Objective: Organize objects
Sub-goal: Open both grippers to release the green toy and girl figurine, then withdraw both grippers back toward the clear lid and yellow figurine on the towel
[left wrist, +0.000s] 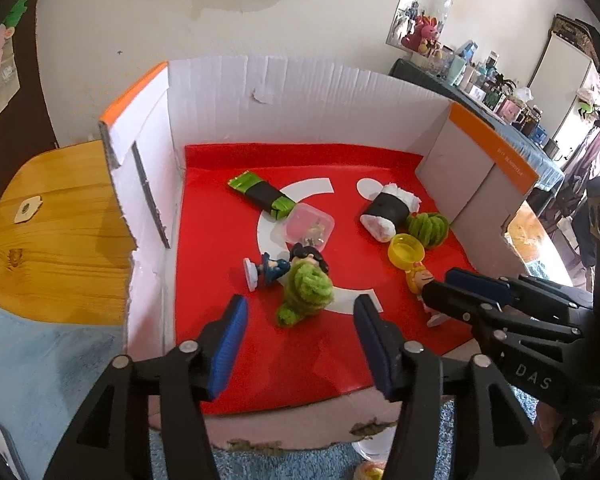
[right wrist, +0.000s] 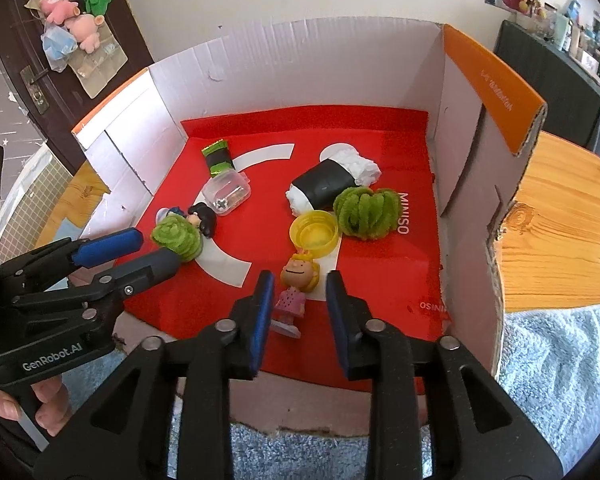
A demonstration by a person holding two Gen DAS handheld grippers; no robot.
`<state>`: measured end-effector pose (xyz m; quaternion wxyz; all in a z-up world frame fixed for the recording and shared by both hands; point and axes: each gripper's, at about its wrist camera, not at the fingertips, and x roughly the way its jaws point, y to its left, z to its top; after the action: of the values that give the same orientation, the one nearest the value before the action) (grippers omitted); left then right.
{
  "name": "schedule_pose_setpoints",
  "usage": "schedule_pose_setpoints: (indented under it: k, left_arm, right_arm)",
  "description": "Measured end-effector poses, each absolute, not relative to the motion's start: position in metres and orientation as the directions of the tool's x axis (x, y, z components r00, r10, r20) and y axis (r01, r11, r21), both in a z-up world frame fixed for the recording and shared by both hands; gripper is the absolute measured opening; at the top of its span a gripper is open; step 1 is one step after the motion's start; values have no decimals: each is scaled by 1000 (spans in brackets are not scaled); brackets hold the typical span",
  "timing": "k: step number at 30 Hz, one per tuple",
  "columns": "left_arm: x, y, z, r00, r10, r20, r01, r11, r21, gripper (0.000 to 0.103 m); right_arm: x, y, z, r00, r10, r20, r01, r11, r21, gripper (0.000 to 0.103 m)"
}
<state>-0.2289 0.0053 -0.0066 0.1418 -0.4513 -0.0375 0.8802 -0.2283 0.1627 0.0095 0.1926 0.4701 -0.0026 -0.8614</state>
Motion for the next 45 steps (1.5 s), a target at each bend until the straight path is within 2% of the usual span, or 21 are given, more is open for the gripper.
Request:
schedule_pose_setpoints:
  k: [1,13,16,20,23,25,31,33,38,42,45]
  left_arm:
    - [-227,6,-6,-555,283,-782,-215,-957,-193,59]
    - [-208,-1,7,-580,278,-766,-200,-960,-197,59]
    - [-203,-3,9,-583,278,-763,-198,-960,-198,59]
    - [-196,-3,12,-587,279,-760,-200,-960,-198,59]
    - [-189,-3,13,-593,277,-756,-197,-960,-197,65]
    - [-185,-4,15,-598,274,-753,-194,-961,-196,65]
    - [-174,-6,18,-601,276,-750,-193,-961,-198,66]
    - [-170,-7,19,-605,276,-747,-192,-961,-200,71]
    - [-161,-7,21,-610,277,-742,-191,-961,-202,72]
    - [-156,-7,21,-616,273,-739,-188,-962,-199,79]
    - [-150,-8,21,-616,274,-738,-186,-962,-202,80]
  right_arm:
    - [-228,163,11,-489,-334,-806,331,-926,183,49]
    - [-212,166,26,-533,-329,-780,326,-930,170,50]
    - [-206,169,29,-535,-342,-773,325,-927,185,56]
    - [-196,171,36,-548,-344,-762,330,-927,181,57]
    - [-189,171,40,-556,-342,-758,332,-927,175,59]
    - [-185,172,42,-560,-342,-754,333,-927,173,65]
    - [-171,175,46,-573,-336,-747,329,-930,166,66]
    - [-167,176,47,-576,-336,-746,327,-930,166,66]
    - [-155,178,50,-584,-332,-741,326,-932,160,74]
    - [-146,180,53,-593,-329,-735,322,-933,158,81]
    - [-139,180,53,-596,-329,-733,323,-933,156,82]
